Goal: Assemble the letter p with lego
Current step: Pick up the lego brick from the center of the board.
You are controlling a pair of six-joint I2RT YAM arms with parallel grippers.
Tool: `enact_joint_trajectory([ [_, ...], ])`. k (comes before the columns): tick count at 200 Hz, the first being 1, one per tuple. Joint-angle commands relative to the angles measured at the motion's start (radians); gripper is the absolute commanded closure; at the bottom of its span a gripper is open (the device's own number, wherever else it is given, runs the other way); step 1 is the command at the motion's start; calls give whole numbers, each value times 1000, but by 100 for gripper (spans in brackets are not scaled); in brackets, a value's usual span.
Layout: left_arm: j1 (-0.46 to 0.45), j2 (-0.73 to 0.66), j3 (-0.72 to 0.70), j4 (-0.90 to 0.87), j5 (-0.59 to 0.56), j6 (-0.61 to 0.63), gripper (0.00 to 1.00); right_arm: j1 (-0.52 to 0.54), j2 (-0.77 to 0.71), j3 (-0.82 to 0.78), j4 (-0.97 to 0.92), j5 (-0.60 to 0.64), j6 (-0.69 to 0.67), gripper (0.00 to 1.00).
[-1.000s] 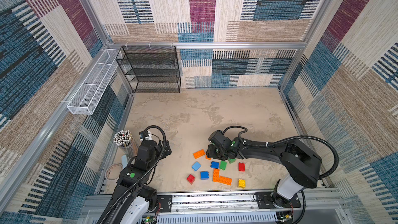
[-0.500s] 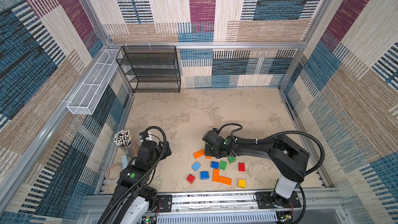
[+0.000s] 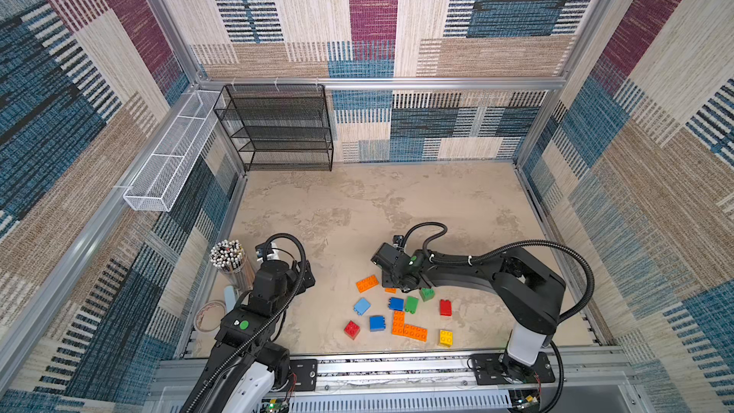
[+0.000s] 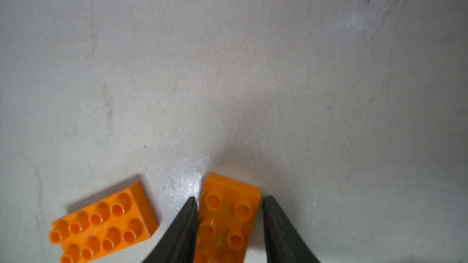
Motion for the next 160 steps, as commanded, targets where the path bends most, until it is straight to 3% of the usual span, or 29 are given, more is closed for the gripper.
enact_joint_trajectory([
  [1,1,-2,-1,4,-14,-3,1,12,10,-1,-101,-35,-13,50],
  [52,1,-3,1,1,-21,-4,1,44,35,3,-137,-46,-1,52],
  [89,1,-3,1,6,-22,-3,1,43,51,13,-135,-6,-46,64],
  [112,1,-2,-1,7,-20,-3,1,20,78,55,-119,35,-169,75],
  [160,1,-7,-10,-1,-27,-1,1,-107,97,111,10,61,-623,85],
])
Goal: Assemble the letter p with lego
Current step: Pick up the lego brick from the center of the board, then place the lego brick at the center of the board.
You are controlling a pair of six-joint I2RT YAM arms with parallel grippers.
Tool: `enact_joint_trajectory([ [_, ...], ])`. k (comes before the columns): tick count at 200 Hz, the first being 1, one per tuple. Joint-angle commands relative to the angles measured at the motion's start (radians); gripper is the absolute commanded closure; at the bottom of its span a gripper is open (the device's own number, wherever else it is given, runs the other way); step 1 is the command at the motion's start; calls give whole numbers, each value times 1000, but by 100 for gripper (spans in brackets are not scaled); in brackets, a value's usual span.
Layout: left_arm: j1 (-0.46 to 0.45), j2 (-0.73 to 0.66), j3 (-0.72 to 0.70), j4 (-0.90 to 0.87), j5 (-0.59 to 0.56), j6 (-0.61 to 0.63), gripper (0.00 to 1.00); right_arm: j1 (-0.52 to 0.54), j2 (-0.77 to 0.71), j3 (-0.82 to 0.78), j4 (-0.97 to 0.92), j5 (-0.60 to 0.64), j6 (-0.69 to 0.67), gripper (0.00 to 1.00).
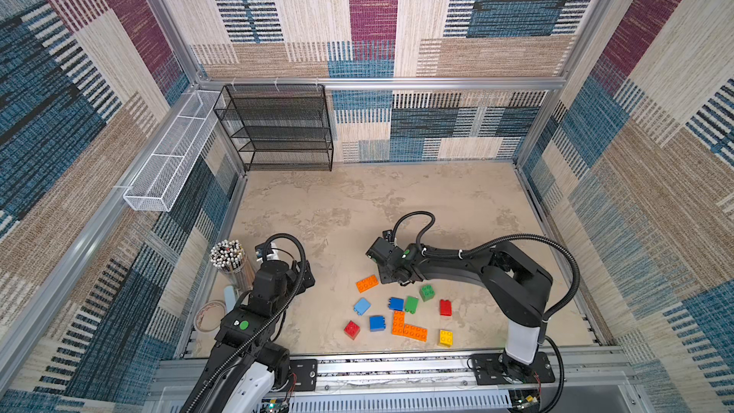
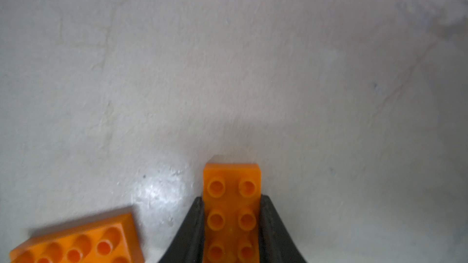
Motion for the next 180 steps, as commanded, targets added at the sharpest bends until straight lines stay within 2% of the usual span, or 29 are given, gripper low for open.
enact_joint_trajectory([
  [1,1,-5,-8,0,-23,-1,1,-50,10,8,28,-8,-310,85],
  [32,0,-9,-16,5,-25,0,1,-81,41,83,53,-58,-641,84],
  [50,0,-7,-16,8,-27,0,1,-115,69,140,79,-135,-752,83],
  [90,1,-14,-21,-3,-32,2,1,-184,143,282,124,-248,-906,82],
  [123,1,-25,-34,-7,-43,6,1,-199,241,415,47,-302,-1019,82],
  [165,1,-32,-43,-5,-53,12,1,-212,281,448,13,-318,-1079,81],
  [180,1,-33,-46,-3,-52,14,1,-217,287,450,0,-325,-1081,73],
])
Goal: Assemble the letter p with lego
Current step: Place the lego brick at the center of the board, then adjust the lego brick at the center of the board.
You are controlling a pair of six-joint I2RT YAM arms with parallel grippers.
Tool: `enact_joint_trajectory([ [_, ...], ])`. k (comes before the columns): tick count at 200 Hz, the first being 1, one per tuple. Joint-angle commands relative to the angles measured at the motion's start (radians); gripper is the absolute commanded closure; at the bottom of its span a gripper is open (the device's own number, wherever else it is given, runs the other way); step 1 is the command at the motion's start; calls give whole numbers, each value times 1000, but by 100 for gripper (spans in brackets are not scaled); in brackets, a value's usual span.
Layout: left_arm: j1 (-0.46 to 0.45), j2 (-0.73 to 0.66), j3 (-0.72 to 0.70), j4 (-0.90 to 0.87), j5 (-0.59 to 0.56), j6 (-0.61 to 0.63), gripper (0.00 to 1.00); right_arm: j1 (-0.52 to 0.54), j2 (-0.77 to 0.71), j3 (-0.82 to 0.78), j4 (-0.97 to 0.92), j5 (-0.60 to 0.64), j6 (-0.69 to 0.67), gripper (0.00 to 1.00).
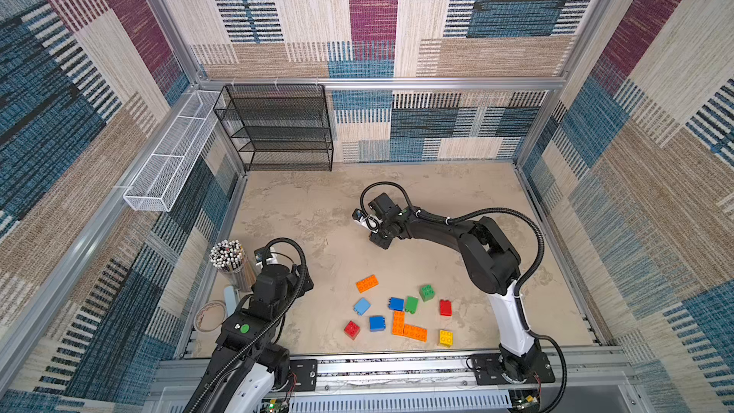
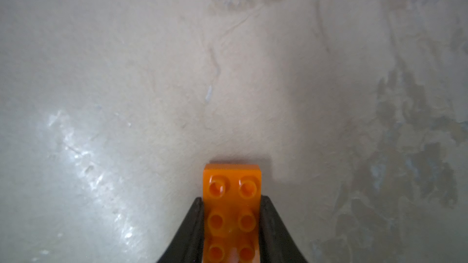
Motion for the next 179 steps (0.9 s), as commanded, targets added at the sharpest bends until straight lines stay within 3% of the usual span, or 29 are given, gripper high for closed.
enact_joint_trajectory([
  [1,1,-1,-4,4,-13,13,1,-7,6,18,-21,-30,-43,72],
  [26,1,1,-8,7,-16,17,1,-13,-11,2,-1,-15,-30,48],
  [46,1,1,-9,9,-18,18,1,-22,-41,-49,19,-20,-19,40],
  [83,1,2,-12,13,-18,20,1,-42,-78,-78,27,-1,-3,36],
  [179,1,9,-18,23,-19,23,1,-69,-84,-99,46,40,22,36],
])
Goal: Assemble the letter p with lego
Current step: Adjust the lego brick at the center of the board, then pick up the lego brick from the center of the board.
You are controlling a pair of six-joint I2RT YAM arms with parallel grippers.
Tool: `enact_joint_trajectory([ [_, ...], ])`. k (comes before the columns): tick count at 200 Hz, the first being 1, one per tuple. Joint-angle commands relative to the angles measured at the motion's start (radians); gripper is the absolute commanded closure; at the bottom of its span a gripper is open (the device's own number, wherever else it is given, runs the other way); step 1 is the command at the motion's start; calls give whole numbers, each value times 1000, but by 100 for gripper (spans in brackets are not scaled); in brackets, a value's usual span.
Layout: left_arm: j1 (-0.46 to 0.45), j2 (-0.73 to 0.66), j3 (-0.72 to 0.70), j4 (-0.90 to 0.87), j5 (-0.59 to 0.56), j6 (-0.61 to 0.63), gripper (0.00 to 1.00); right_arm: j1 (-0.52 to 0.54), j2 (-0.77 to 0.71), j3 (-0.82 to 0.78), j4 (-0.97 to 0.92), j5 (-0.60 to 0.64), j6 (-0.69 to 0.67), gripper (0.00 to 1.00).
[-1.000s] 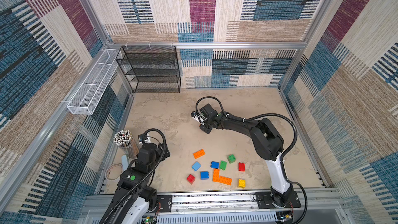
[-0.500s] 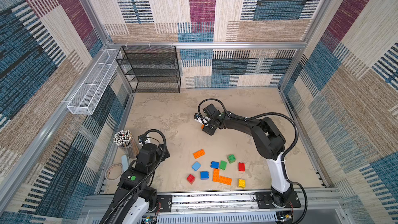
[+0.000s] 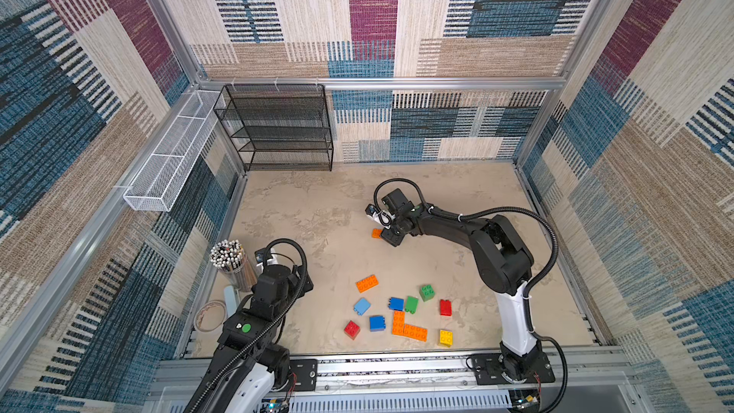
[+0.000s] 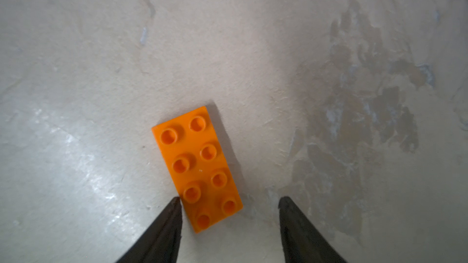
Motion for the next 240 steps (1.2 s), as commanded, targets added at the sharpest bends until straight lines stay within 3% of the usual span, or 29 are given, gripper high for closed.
enact_joint_trajectory([
  [1,1,4,-3,17,-12,19,1,-5,-9,-1,23,20,17,36],
  [79,1,85,27,26,45,25,1,-6,-118,-24,9,-5,102,33],
  [96,0,131,49,18,89,19,1,5,-226,-79,21,-11,205,33],
  [129,1,216,71,11,151,0,2,94,-414,-212,-12,96,454,34],
  [190,1,228,57,32,140,-3,2,237,-677,-467,-192,121,978,42],
  [240,1,245,47,52,137,5,2,329,-795,-580,-304,107,1240,47],
])
